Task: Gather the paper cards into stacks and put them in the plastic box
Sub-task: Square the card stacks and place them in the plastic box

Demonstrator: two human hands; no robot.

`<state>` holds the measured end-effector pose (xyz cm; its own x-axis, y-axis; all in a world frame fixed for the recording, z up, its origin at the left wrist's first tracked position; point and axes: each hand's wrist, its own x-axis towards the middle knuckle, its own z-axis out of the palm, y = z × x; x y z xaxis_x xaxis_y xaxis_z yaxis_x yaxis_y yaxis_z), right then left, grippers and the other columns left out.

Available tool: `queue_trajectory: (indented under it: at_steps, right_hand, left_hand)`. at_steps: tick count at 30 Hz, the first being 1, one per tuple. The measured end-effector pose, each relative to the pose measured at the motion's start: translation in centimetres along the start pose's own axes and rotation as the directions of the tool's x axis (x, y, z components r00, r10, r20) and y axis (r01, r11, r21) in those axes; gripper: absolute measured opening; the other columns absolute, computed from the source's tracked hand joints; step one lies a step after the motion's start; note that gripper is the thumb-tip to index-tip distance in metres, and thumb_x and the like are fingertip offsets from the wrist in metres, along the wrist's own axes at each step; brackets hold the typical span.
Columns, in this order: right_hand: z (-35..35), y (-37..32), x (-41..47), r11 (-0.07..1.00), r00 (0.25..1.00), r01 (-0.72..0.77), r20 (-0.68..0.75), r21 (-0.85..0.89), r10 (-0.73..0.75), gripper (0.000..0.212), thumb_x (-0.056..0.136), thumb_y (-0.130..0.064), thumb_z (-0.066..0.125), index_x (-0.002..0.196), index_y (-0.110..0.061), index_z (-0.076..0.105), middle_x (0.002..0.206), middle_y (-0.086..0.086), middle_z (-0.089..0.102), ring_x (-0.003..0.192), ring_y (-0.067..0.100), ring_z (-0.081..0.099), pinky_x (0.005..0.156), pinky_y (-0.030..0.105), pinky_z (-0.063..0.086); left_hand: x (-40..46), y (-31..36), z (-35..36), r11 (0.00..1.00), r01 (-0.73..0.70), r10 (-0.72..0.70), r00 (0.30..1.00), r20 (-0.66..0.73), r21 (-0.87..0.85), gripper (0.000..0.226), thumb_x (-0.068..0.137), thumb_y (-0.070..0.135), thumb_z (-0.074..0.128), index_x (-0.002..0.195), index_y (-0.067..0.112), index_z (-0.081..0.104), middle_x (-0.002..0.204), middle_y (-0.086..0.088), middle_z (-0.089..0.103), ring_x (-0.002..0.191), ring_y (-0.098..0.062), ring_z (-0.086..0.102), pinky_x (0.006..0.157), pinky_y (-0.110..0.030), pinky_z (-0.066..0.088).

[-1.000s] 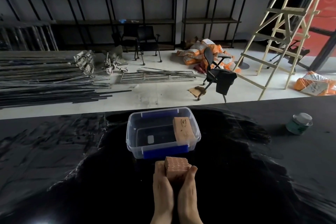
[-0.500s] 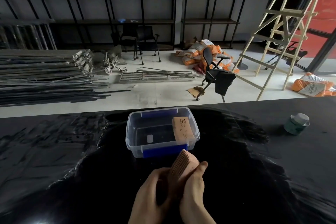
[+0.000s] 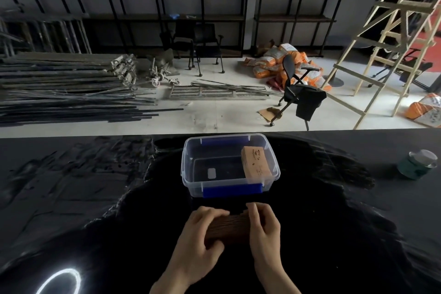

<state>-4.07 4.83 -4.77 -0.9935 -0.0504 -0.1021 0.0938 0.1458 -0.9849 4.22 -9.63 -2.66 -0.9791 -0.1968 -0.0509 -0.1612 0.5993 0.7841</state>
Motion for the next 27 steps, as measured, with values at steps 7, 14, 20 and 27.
queue_trajectory:
  at_steps: [7, 14, 20, 27]
  right_hand:
    - [0.4, -0.4, -0.2, 1.000, 1.000, 0.007, -0.028, -0.029, -0.008, 0.036, 0.108, -0.031, 0.047, 0.082, -0.017, 0.068, 0.074, 0.005, 0.071, 0.065, 0.011, 0.068, 0.057, 0.030, 0.056]
    - [1.1, 0.1, -0.1, 0.985, 0.995, 0.084, -0.036, -0.149, -0.090, 0.032, 0.106, -0.018, 0.051, 0.077, -0.015, 0.064, 0.066, 0.002, 0.066, 0.062, 0.006, 0.064, 0.051, 0.014, 0.048]
    - [1.2, 0.7, 0.1, 0.976, 0.992, 0.118, -0.031, -0.181, -0.125, 0.032, 0.106, -0.016, 0.051, 0.076, -0.018, 0.062, 0.067, 0.001, 0.066, 0.062, 0.010, 0.064, 0.051, 0.016, 0.049]
    - [1.1, 0.4, -0.1, 0.987, 0.996, 0.086, -0.021, -0.137, -0.090, 0.032, 0.106, -0.020, 0.050, 0.077, -0.018, 0.063, 0.067, 0.002, 0.066, 0.064, 0.013, 0.064, 0.052, 0.017, 0.050]
  left_hand:
    - [1.9, 3.9, 4.2, 0.683, 0.091, -0.494, 0.788, -0.368, -0.725, 0.027, 0.103, 0.039, 0.041, 0.111, 0.031, 0.066, 0.103, 0.000, 0.075, 0.095, -0.006, 0.070, 0.080, -0.027, 0.051]
    - [2.6, 2.4, 4.8, 0.759, 0.161, -0.536, 0.704, -0.465, -0.631, 0.033, 0.105, 0.005, 0.041, 0.092, 0.025, 0.064, 0.080, -0.005, 0.074, 0.084, -0.021, 0.070, 0.088, -0.052, 0.057]
    - [2.7, 1.8, 4.9, 0.815, 0.179, -0.489, 0.722, -0.489, -0.551, 0.034, 0.102, 0.003, 0.039, 0.085, 0.026, 0.058, 0.080, -0.004, 0.071, 0.080, -0.020, 0.069, 0.086, -0.056, 0.058]
    - [1.2, 1.9, 2.7, 0.922, 0.156, -0.305, 0.858, -0.414, -0.355, 0.028, 0.104, 0.039, 0.042, 0.125, 0.026, 0.056, 0.102, 0.009, 0.070, 0.091, -0.002, 0.068, 0.079, -0.028, 0.054]
